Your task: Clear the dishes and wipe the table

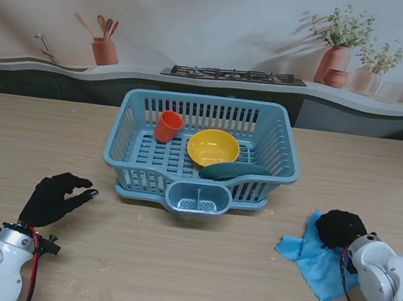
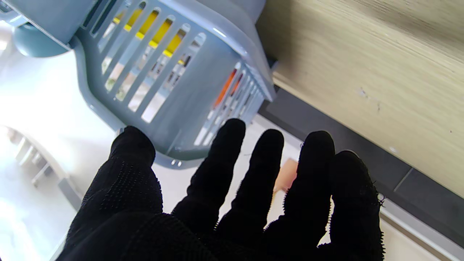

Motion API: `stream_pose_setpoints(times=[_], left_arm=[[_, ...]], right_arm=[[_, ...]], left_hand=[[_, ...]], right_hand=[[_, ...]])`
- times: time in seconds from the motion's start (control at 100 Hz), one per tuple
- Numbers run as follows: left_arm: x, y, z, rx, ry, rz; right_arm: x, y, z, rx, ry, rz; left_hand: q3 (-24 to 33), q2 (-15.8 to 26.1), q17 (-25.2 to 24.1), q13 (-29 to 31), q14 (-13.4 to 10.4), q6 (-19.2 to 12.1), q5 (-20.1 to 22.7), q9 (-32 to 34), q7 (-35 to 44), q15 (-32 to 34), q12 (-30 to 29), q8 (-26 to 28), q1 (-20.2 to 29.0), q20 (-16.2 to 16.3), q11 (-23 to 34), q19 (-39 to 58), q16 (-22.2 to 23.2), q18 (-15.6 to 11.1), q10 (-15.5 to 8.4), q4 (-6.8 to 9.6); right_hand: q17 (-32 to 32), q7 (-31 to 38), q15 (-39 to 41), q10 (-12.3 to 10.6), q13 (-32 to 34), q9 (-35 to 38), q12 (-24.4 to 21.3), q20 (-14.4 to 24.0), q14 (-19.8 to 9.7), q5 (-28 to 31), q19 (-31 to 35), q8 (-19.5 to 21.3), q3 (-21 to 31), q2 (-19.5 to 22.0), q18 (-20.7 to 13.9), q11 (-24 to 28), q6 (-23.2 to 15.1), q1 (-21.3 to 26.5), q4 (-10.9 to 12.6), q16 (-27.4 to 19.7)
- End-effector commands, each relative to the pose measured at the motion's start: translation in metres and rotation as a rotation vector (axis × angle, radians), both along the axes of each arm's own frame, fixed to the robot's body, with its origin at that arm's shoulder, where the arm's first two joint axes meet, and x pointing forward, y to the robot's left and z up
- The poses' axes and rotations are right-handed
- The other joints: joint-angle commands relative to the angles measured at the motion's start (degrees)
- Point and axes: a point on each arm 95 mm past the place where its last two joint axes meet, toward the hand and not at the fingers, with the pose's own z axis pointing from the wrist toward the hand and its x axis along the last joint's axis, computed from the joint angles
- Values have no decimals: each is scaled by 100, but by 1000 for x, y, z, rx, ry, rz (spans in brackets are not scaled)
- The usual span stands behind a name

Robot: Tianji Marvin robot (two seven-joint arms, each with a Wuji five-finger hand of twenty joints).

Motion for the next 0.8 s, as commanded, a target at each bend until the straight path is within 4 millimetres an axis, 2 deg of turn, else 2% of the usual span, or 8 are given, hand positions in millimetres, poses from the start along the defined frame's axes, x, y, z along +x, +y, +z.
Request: stream_pose_setpoints(times=[0.0,0.11,0.23,0.65,0.79], left_arm=[[-1,-2,-1,-3,9,-8],[-1,-2,-2,-5,9,-4],[-1,-3,-2,-6,5,-1],[-2,-1,-1,-3,-5,2],[-3,-1,-1,4,-7,3]], right_arm=[[-11,-6,-13,-21,48,-3],[-13,-6,-14,-19,45,-8],[-4,1,-16,-13,35,-14],[71,35,-18,-38,-23,-66],[89,40,-18,-72,-29,-73]], left_hand=[[-177,236,-49,60,261,-77,205,9,-88,83,9,73,201,76,-16,69,78,99,130,151],[-185,247,-49,64,265,-73,198,7,-92,88,10,72,201,76,-14,69,80,99,126,152],[-190,242,-46,62,271,-67,204,4,-89,83,9,72,212,77,-18,71,78,99,139,154],[-209,249,-48,60,262,-75,204,10,-86,85,9,75,229,75,-15,70,78,96,136,157],[-220,260,-23,96,257,-82,215,33,-79,92,8,79,222,80,-13,83,76,91,129,157]], right_hand=[[-73,-210,84,-111,26,170,-44,99,192,136,-4,-115,172,118,-226,-14,55,83,-37,17],[-84,-213,88,-105,28,167,-37,107,198,134,-6,-109,172,120,-221,-20,59,83,-39,22],[-73,-216,91,-125,31,171,-30,117,192,132,-1,-104,167,125,-220,-22,59,77,-41,28],[-45,-221,79,-141,48,179,-27,120,170,133,-17,-84,153,135,-236,-31,34,75,-38,23],[-44,-224,82,-144,49,176,-25,121,157,131,-20,-80,147,144,-247,-25,32,77,-37,26]])
